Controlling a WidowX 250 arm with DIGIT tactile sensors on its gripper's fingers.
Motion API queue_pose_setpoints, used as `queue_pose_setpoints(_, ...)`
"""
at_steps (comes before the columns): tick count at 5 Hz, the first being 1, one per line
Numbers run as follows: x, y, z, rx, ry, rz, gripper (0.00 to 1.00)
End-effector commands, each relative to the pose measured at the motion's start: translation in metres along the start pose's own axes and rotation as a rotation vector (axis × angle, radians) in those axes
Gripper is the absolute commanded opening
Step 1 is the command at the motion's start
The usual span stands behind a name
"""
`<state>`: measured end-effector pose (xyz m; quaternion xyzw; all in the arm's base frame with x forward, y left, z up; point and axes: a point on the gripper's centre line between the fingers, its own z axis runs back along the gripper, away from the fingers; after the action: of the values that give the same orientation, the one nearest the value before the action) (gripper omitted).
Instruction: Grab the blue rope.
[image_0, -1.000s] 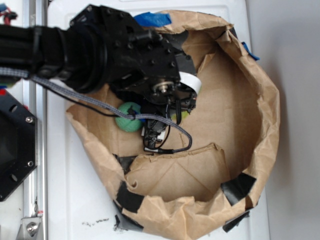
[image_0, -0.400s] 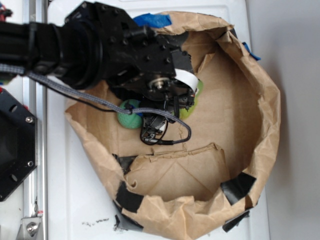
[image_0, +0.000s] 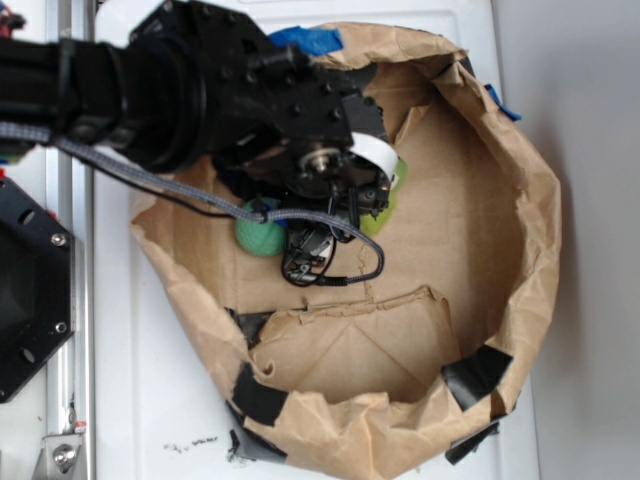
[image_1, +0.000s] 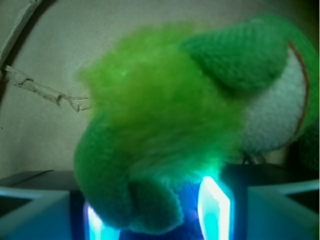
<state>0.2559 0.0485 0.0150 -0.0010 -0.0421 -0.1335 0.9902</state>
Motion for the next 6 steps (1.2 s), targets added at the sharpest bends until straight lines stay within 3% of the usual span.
queue_pose_setpoints(1,0.000,0.011,0.013,0.019,-0.040,0.056,0.00)
queue_pose_setpoints(2,0.006,0.007,0.041,0.024,-0.089,0.081,0.00)
queue_pose_setpoints(3,0.014,-0.004,0.090,-0.052,-0.125,0.120,0.00)
queue_pose_setpoints(4,0.015,-0.015,0.119,-0.101,-0.128,0.123,0.00)
queue_pose_setpoints(6,0.016,-0.025,0.137,-0.118,-0.128,0.120,0.00)
